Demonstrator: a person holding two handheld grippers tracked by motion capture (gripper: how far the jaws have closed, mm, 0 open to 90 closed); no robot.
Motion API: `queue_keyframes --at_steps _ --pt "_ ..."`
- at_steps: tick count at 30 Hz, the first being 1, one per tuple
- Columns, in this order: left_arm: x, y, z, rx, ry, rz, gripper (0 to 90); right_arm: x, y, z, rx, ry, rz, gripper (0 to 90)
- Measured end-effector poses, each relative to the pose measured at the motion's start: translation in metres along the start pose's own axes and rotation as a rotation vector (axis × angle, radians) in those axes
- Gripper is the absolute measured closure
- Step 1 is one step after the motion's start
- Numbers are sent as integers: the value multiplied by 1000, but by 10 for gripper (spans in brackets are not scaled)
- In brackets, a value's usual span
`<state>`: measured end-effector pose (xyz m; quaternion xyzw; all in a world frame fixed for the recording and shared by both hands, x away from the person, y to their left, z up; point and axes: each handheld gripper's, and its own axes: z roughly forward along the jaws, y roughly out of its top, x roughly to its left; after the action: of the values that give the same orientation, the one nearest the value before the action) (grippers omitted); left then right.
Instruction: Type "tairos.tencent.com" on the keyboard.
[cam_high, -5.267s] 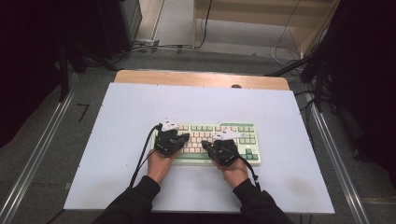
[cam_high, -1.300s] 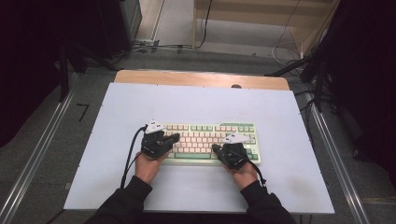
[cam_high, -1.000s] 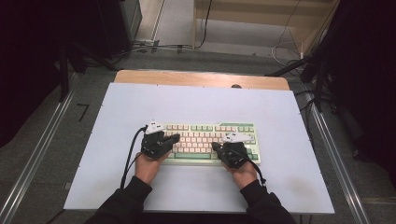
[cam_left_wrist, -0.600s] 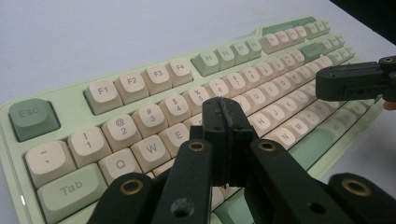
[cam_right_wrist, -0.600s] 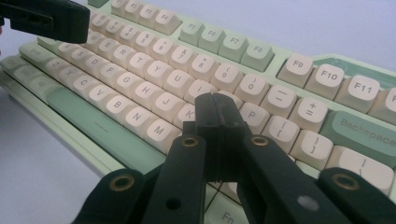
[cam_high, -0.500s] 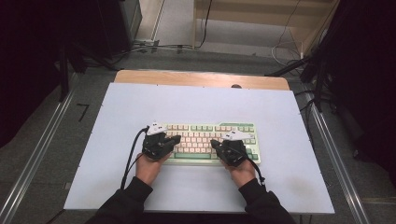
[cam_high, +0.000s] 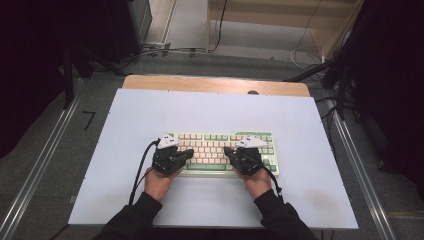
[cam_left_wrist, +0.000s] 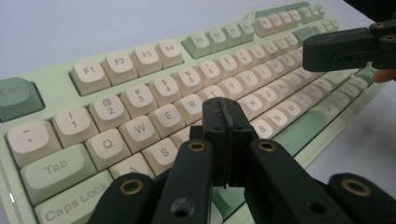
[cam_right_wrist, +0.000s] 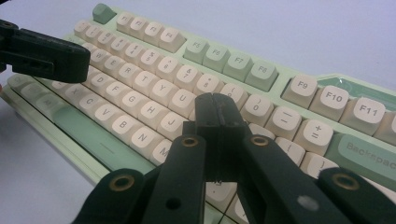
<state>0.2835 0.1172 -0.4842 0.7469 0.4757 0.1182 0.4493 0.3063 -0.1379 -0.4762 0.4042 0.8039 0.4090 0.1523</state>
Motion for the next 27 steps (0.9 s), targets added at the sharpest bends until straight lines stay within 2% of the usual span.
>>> queue_keyframes --at_steps 24,27 --pt "-3 -5 7 45 -10 12 900 -1 2 1 -3 -4 -1 874" --pt "-4 -6 8 47 2 21 900 -1 2 1 -5 -4 -3 874"
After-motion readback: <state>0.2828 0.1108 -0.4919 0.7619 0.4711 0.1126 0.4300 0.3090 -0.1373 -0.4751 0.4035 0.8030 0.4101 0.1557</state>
